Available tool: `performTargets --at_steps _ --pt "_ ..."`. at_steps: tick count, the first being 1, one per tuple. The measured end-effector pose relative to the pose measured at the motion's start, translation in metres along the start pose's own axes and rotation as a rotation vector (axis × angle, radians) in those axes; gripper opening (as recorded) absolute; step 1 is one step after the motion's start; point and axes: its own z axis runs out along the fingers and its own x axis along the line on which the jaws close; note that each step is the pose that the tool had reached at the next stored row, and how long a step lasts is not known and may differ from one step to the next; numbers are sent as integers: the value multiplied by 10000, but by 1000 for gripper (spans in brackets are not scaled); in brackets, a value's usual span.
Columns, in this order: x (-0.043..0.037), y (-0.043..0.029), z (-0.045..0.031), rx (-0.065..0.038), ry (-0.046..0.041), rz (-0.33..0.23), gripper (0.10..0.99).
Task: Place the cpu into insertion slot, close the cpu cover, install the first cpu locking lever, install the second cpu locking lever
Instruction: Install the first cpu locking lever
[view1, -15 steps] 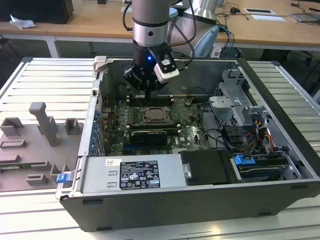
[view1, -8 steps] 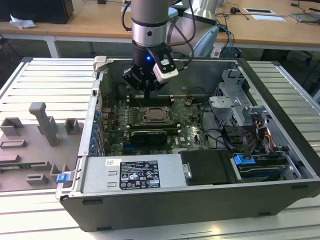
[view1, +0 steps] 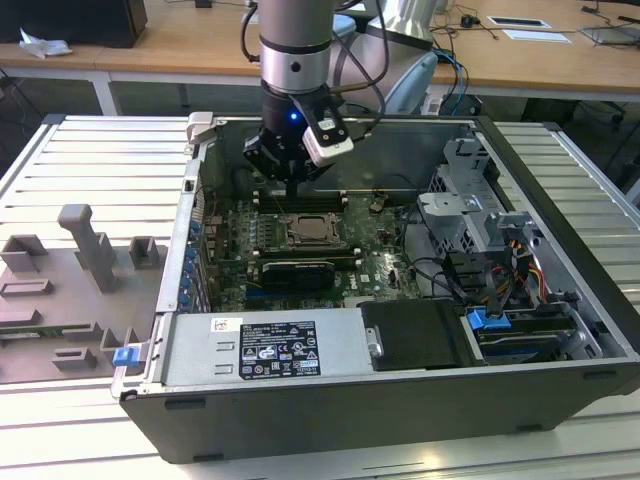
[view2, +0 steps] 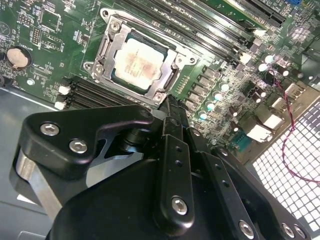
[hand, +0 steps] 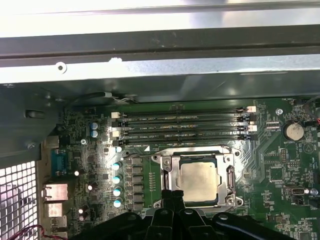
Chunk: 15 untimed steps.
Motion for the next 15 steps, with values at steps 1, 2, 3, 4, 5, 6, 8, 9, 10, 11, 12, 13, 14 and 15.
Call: performTargets --at_steps 1,2,3,4,5,6,8,9,10,11,12,13,14,15 --pt "5 0 0 0 0 -2 106" --pt "12 0 0 0 0 -6 106" --pt "17 -1 0 0 0 -8 106" --pt "23 -1 0 0 -1 -11 106" --pt "28 -1 0 0 0 -13 106" --pt "37 -2 0 0 -1 -17 106" --pt "49 -2 0 0 -1 -22 106" --pt "57 -2 0 0 -1 -26 106" --pt "65 -3 0 0 -1 -28 106" --pt "74 -3 0 0 -2 -34 106" --pt "80 -4 0 0 -3 -37 106" --pt "85 -4 0 0 -3 -40 106" --pt "89 -4 0 -1 -3 -43 106" --pt "97 -4 0 0 -2 -49 106"
